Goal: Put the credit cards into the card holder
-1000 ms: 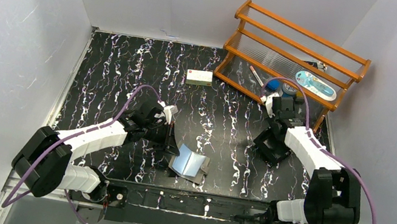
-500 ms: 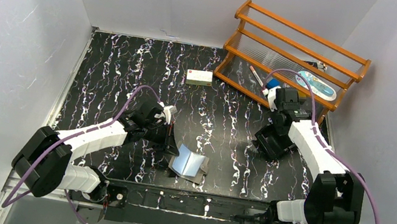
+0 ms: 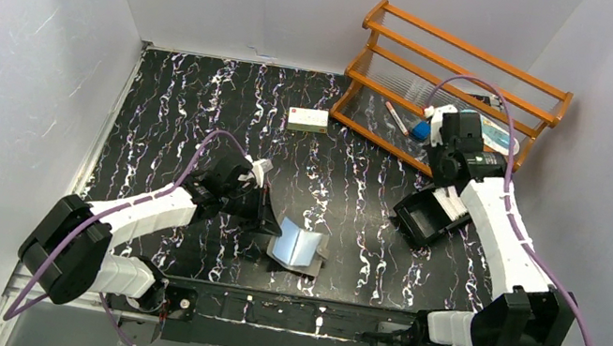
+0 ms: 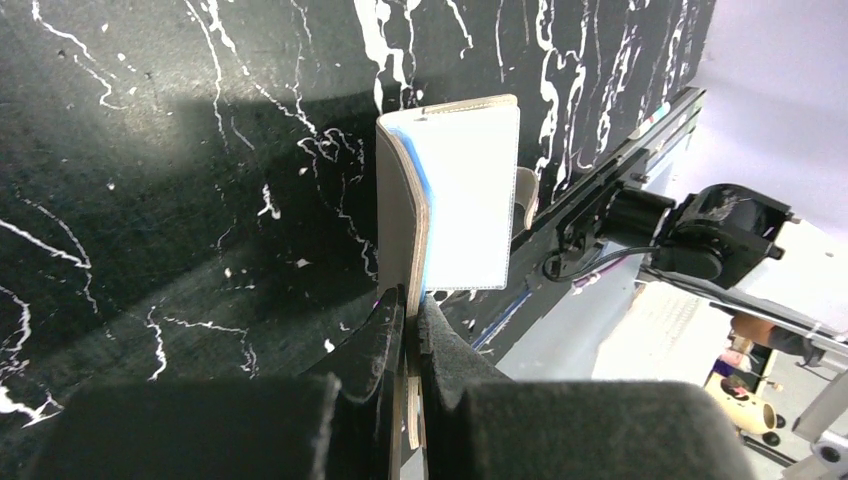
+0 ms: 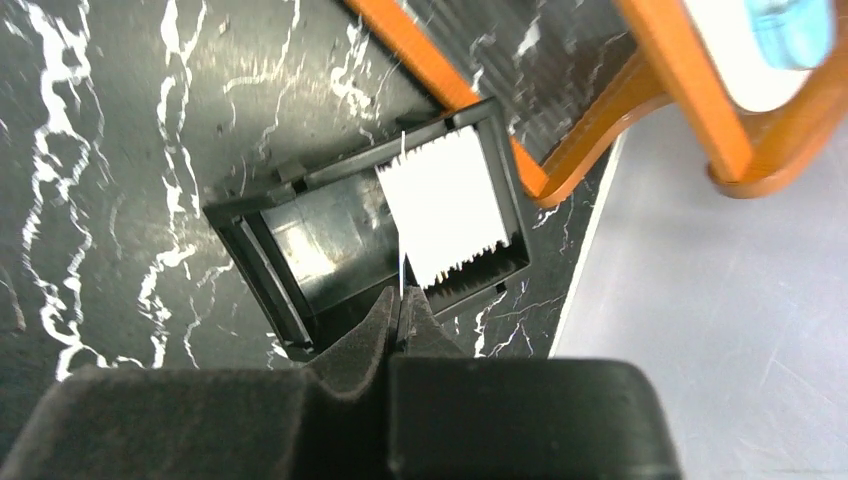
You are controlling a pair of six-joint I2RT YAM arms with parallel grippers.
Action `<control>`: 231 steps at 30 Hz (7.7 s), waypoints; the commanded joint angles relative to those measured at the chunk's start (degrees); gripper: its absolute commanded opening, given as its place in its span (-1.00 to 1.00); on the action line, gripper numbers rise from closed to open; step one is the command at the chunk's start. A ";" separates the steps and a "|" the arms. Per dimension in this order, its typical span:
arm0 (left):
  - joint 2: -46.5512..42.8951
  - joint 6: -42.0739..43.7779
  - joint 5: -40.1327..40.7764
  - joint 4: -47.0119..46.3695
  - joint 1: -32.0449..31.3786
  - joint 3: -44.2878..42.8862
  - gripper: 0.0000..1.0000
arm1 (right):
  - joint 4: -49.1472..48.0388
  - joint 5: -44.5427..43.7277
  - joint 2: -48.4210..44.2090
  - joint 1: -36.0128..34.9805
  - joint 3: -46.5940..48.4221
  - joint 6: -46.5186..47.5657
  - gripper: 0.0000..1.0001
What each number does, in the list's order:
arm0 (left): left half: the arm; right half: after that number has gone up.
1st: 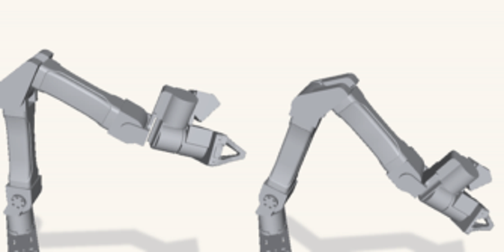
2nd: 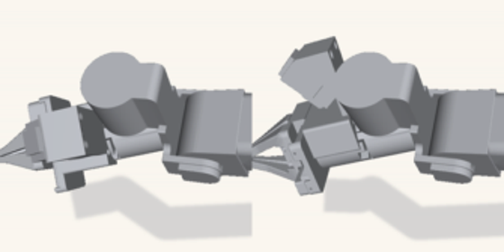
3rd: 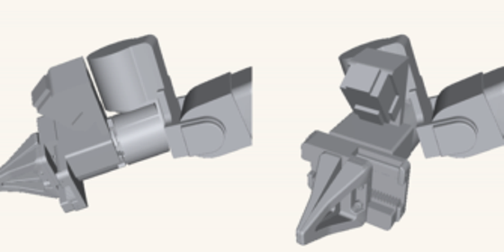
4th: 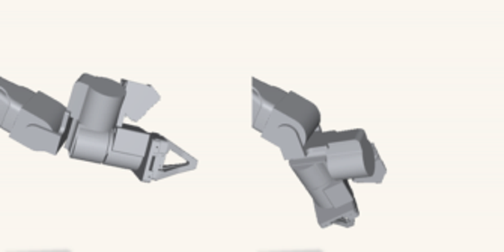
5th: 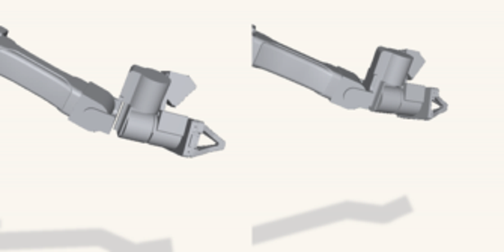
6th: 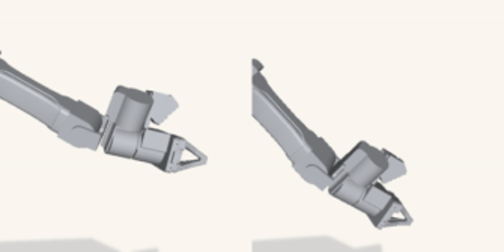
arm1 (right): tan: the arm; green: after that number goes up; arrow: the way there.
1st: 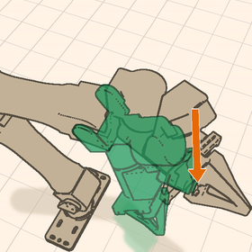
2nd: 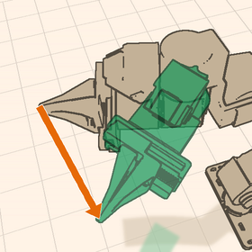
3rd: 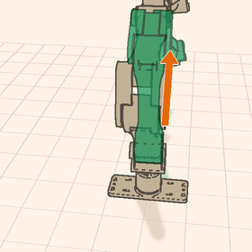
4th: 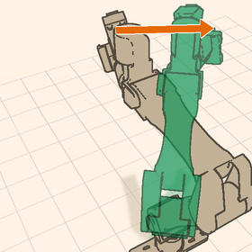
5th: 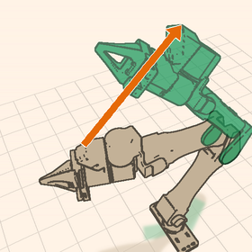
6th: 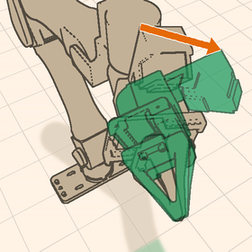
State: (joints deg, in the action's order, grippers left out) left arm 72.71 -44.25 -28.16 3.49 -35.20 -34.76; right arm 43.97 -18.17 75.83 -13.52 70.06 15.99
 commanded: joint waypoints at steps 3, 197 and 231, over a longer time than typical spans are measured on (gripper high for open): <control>0.05 -6.16 -2.25 -7.66 0.39 -0.09 -1.00 | 5.07 0.23 1.37 -0.28 11.36 -17.09 -1.00; 2.86 -8.83 3.99 -12.52 0.31 14.37 -1.00 | -69.06 41.51 5.13 -27.65 -48.63 -62.50 -1.00; 1.30 -10.40 3.35 -13.41 0.22 15.07 -1.00 | -51.72 37.57 9.69 -30.84 -39.14 -67.15 -0.43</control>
State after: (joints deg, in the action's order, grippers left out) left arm 75.22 -54.83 -24.71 -10.72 -34.98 -20.78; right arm -19.68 26.24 88.47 -43.99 27.90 -53.32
